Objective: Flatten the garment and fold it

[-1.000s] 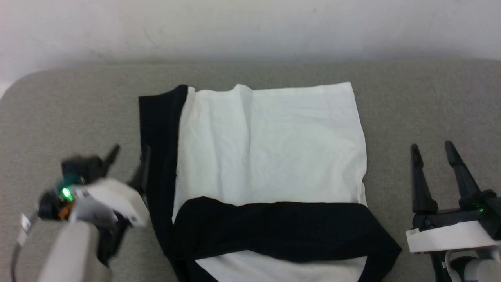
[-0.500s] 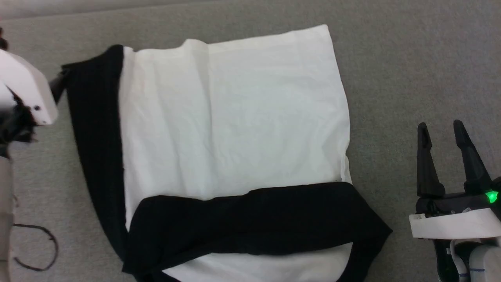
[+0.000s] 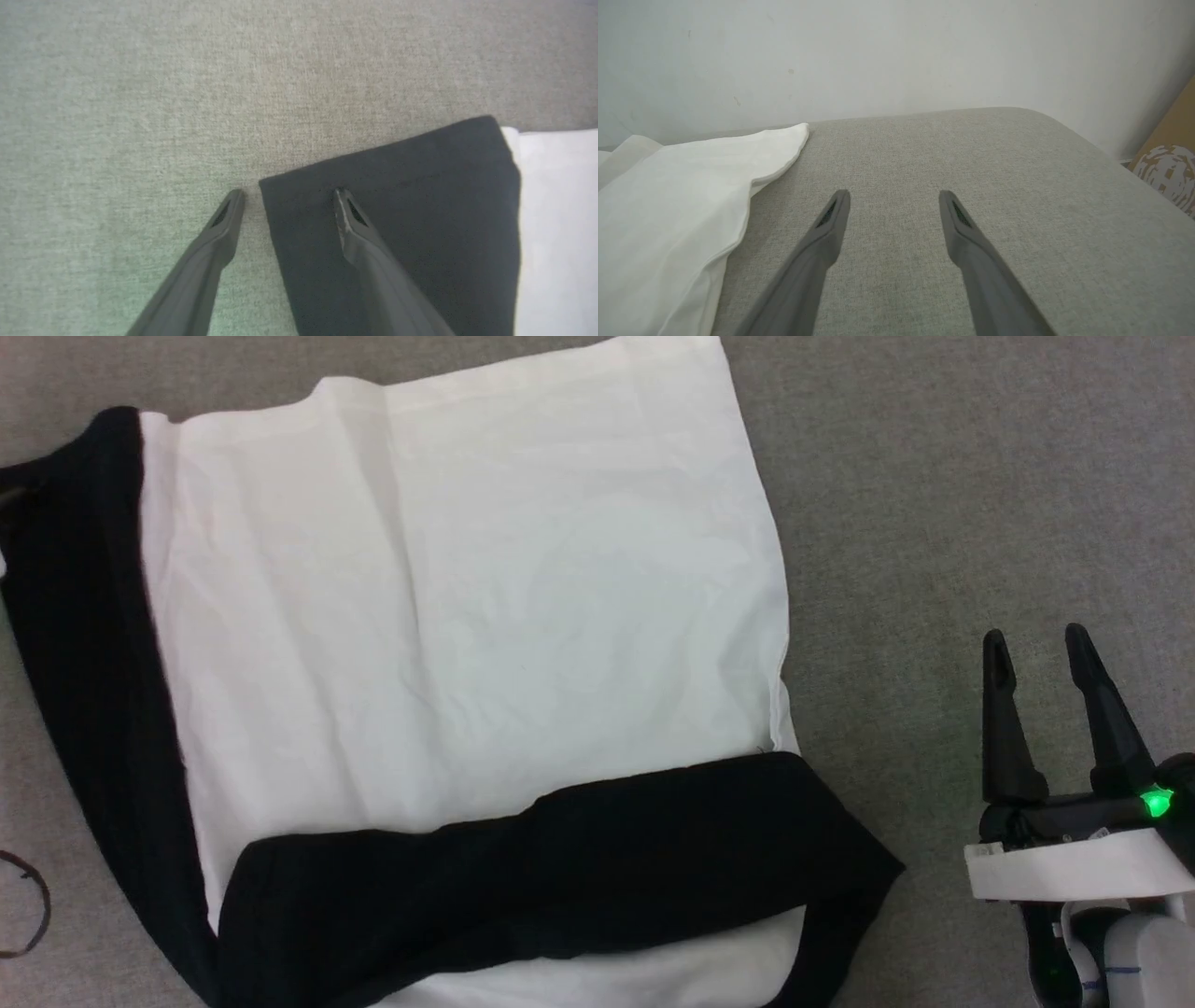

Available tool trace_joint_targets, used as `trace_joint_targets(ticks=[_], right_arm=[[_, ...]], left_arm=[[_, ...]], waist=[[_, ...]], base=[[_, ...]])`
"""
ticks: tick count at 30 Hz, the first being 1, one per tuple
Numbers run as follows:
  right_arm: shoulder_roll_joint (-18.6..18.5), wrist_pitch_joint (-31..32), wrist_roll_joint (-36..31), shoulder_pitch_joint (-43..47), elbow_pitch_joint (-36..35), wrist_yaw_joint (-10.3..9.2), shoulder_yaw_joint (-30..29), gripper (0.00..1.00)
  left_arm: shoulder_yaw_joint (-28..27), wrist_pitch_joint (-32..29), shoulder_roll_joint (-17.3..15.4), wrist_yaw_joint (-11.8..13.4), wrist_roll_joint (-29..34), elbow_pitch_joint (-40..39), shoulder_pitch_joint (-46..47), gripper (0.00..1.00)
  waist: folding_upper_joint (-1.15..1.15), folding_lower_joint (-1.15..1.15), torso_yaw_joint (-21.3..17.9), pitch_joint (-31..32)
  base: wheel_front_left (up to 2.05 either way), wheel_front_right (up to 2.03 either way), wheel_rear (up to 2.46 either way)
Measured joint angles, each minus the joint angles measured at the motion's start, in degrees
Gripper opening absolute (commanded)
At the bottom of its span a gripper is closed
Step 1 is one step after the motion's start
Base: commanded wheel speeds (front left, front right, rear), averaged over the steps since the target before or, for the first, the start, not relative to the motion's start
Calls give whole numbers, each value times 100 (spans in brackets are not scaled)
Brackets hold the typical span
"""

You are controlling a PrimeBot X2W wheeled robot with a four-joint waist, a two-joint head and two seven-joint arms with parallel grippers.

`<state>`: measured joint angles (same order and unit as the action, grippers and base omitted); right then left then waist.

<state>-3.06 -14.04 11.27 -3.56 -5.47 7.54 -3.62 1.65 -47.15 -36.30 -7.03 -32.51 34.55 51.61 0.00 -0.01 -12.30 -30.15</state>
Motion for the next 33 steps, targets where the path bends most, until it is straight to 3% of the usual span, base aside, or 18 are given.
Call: trace_joint_targets(ticks=[5, 6, 7, 12, 23, 33], right_arm=[[0, -20, 32, -44, 80, 0, -16, 100], [0, -21, 32, -54, 98, 0, -32, 100], [0, -22, 32, -64, 105, 0, -48, 100], [1, -31, 1, -92, 191, 0, -107, 100], [0, -4, -188, -8, 359, 0, -197, 100], [1, 231, -214, 343, 371, 0, -337, 100]], left_arm=[[-54, -623, -78, 2, -294, 105, 183, 100], [-67, -748, -79, 2, -356, 109, 202, 25], [-75, -825, -80, 2, -404, 110, 203, 0], [-146, -482, -26, 9, -436, 122, 25, 0], [-268, 1793, 322, 2, -390, 407, -516, 0], [-77, 2715, 781, -4, -539, -472, -968, 0]], waist=[[0, 0, -41, -86], [0, 0, -33, -84], [0, 0, -22, -78], [0, 1, 35, 19], [0, 1, 240, 797], [0, 0, 601, 1738]], base=[[0, 0, 0], [0, 0, 0], [0, 0, 0], [0, 0, 0], [0, 0, 0], [0, 0, 0]])
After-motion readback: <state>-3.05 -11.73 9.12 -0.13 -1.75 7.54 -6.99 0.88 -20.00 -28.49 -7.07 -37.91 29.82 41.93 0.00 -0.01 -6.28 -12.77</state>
